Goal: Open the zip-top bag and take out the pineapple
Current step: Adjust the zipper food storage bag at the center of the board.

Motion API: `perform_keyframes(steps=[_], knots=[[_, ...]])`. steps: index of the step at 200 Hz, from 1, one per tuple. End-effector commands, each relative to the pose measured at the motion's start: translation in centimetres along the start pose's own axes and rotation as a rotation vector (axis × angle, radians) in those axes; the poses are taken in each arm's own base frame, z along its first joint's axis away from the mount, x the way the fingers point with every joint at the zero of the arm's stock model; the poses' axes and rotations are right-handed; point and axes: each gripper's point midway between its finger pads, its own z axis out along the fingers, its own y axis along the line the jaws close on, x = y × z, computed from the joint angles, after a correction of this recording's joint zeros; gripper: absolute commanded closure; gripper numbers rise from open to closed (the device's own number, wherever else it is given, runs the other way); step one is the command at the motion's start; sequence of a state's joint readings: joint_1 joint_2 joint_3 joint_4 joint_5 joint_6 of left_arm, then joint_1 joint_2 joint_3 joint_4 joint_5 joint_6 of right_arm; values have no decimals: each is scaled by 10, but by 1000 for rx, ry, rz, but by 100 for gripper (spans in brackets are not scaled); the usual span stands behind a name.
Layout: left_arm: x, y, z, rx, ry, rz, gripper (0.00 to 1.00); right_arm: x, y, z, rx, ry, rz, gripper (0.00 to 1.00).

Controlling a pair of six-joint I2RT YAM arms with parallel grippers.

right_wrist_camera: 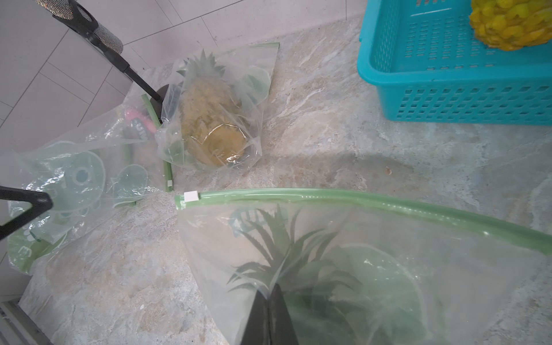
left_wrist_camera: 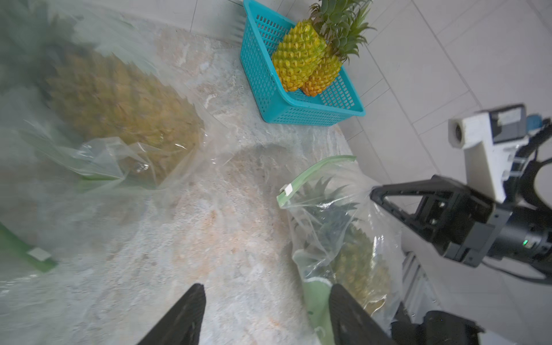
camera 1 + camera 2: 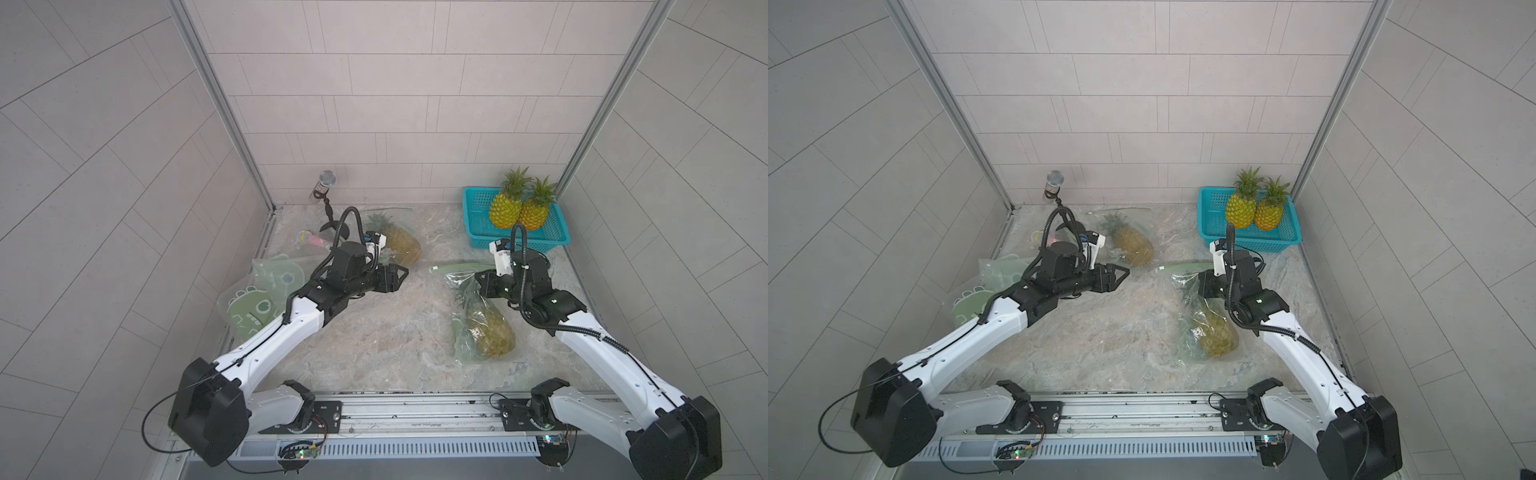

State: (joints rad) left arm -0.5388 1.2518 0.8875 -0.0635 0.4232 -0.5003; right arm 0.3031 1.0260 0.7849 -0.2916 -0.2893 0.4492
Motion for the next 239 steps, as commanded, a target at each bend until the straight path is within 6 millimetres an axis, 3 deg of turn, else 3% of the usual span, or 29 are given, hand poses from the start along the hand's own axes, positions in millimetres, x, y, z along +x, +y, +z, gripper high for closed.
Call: perform_keyframes(steps=[1,13,28,96,151,239], knots=[[-8,-14,14,75,-33,-20,45,-22,16,-7,-59,-89,7,100],[-5,-15,24,83,-20,-29,46,-24,18,-7,-63,-96,10,100],[-2,-18,35,105,-8,-37,55,-23,18,-7,-60,-94,11,100],[7,-19,71,127,42,-65,70,-25,22,-9,-78,-101,13,100],[10,-13,91,132,64,-88,72,-24,27,-10,-102,-100,15,100],[7,-13,105,155,50,-99,72,-24,30,-12,-115,-104,19,100]])
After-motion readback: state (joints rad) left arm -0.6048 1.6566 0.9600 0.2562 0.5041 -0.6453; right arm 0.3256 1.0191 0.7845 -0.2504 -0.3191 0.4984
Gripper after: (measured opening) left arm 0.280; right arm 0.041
